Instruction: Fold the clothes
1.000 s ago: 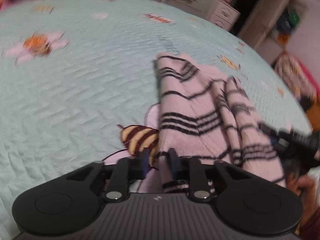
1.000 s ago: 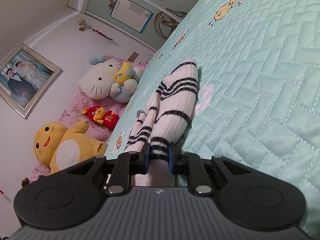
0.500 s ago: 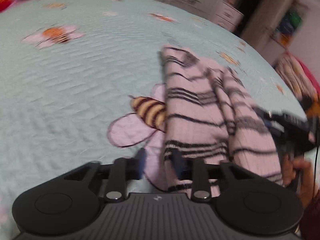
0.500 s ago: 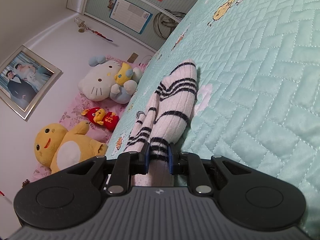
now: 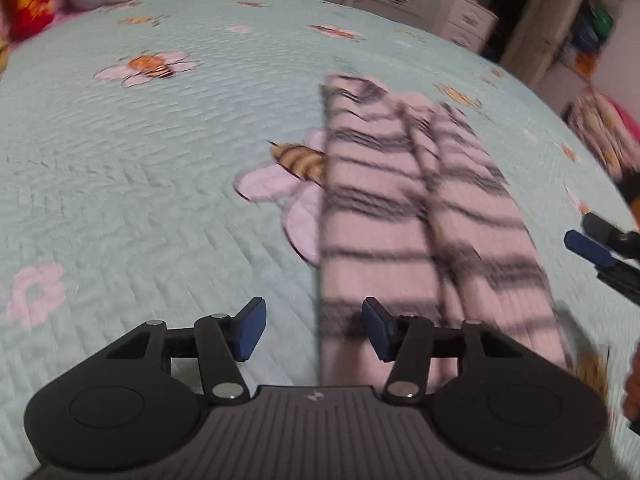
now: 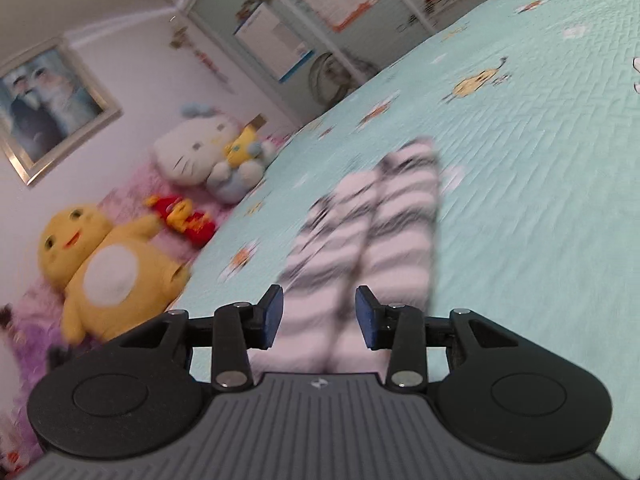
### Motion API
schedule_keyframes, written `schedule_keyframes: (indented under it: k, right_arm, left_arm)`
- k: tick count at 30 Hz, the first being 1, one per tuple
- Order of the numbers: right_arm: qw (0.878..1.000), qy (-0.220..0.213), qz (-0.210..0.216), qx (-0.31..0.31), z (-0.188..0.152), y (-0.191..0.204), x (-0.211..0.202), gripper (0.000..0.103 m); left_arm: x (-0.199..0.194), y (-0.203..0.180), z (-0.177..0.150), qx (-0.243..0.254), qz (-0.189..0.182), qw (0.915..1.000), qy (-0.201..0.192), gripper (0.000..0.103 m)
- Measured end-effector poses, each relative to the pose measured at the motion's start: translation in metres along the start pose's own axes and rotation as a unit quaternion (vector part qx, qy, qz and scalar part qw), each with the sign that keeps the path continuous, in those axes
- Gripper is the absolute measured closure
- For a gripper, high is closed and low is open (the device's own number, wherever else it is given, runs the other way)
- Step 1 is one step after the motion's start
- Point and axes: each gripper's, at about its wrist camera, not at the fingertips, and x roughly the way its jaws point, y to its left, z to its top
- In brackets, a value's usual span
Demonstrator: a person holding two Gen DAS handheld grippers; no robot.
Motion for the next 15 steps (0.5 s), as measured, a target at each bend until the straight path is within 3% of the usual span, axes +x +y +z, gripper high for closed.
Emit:
schedule_keyframes:
  k: [3,6,10,12,15]
  right_arm:
    - [0.997,0.032,0.065,0.023,-0.035,0.033,-0.015,0.062]
    - [0.993,0.062,0.099,0.017,-0.067,0.064,-0.022,0.062]
    - [0.993,0.097,0.067,0.027,-0.096,0.072,-0.017,0.062]
    - [0.993,0.096,0.063,0.025,-0.099,0.078,-0.023,0.074]
    - [0.994,0.095,0.056,0.021,-0.104,0.087,-0.032,0.072]
  left_arm:
    - [0.000,-0.012,-0.020,0.028,0.034,0.9989,0.017,0.047]
    - [-0.010,-0.005,-0.029,-0.009,0.031,0.9993,0.020,0.048]
    - [-0.021,-0.008,-0.036,-0.013,0.044,0.9986,0.026,0.048]
    - [-0.027,-0.011,-0.040,-0.009,0.053,0.9981,0.030,0.048]
    - [-0.040,-0.018,-0.049,-0.005,0.063,0.9976,0.029,0.050]
